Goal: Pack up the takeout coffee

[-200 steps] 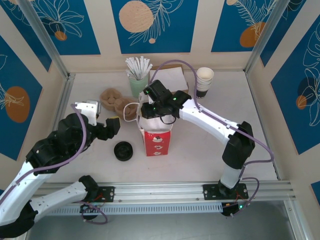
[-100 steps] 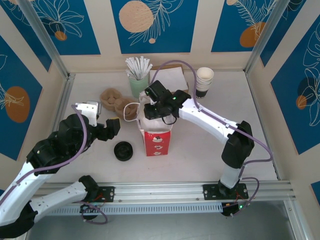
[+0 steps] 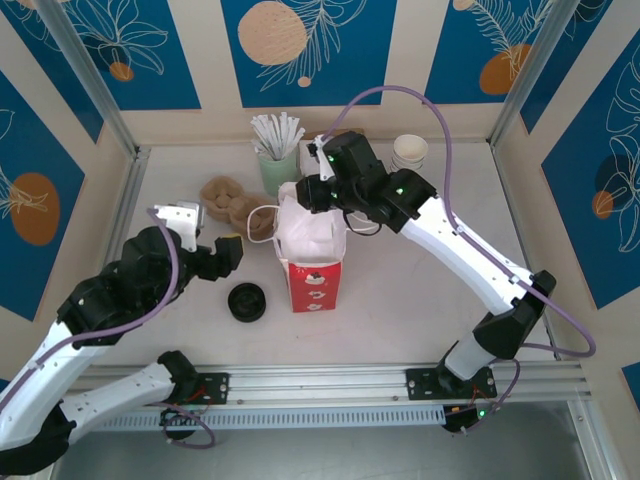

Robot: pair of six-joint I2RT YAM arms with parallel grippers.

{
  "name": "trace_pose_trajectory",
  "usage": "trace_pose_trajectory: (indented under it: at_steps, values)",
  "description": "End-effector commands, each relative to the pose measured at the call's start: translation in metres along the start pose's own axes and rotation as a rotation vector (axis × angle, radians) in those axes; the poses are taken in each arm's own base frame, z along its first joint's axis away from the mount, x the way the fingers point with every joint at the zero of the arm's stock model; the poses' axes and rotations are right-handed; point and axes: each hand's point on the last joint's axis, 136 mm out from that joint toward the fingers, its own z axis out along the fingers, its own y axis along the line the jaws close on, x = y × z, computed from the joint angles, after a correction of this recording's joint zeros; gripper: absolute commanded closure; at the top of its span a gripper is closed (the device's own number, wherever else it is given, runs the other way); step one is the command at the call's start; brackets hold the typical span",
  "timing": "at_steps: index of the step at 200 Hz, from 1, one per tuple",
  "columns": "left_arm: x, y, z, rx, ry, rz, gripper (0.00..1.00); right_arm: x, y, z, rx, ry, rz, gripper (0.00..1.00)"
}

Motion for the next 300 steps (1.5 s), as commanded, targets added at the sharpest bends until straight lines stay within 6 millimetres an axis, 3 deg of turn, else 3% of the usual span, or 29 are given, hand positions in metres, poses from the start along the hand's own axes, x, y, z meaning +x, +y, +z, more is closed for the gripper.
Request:
trace_pose_trajectory:
  at_steps: [1, 26, 60, 114, 152, 175, 210, 217, 245, 279, 300]
  values:
    - [-0.005, -0.002, 0.004, -0.006, -0.025, -0.006, 0.13, -0.012, 0.001, -0.015, -0.032, -0.041, -0.011, 0.75]
    - [-0.007, 0.005, 0.01, -0.055, -0.043, 0.001, 0.1, -0.015, -0.008, -0.03, -0.028, -0.075, -0.016, 0.74]
    - [-0.01, 0.03, 0.019, -0.217, -0.111, 0.005, 0.01, -0.018, -0.043, -0.056, 0.037, -0.147, 0.011, 0.67]
    - [-0.008, 0.083, 0.025, -0.5, -0.242, 0.044, 0.01, 0.001, -0.136, -0.096, 0.22, -0.262, 0.118, 0.47]
    - [0.014, 0.122, 0.043, -0.602, -0.266, 0.065, 0.01, 0.034, -0.209, -0.103, 0.366, -0.297, 0.193, 0.31]
    - [0.029, 0.14, 0.057, -0.634, -0.27, 0.1, 0.01, 0.059, -0.252, -0.099, 0.457, -0.317, 0.23, 0.23]
    - [0.069, 0.171, 0.086, -0.652, -0.232, 0.093, 0.01, 0.091, -0.308, -0.084, 0.536, -0.393, 0.278, 0.1]
    - [0.077, 0.177, 0.092, -0.645, -0.222, 0.081, 0.01, 0.096, -0.314, -0.078, 0.54, -0.404, 0.268, 0.0]
    - [0.108, 0.199, 0.115, -0.62, -0.188, 0.023, 0.01, 0.115, -0.344, -0.057, 0.617, -0.429, 0.263, 0.01]
    - [0.137, 0.214, 0.15, -0.585, -0.111, 0.038, 0.01, 0.125, -0.36, -0.017, 0.591, -0.393, 0.185, 0.01]
    - [0.131, 0.211, 0.166, -0.535, -0.119, 0.081, 0.01, 0.129, -0.365, -0.001, 0.584, -0.403, 0.095, 0.01]
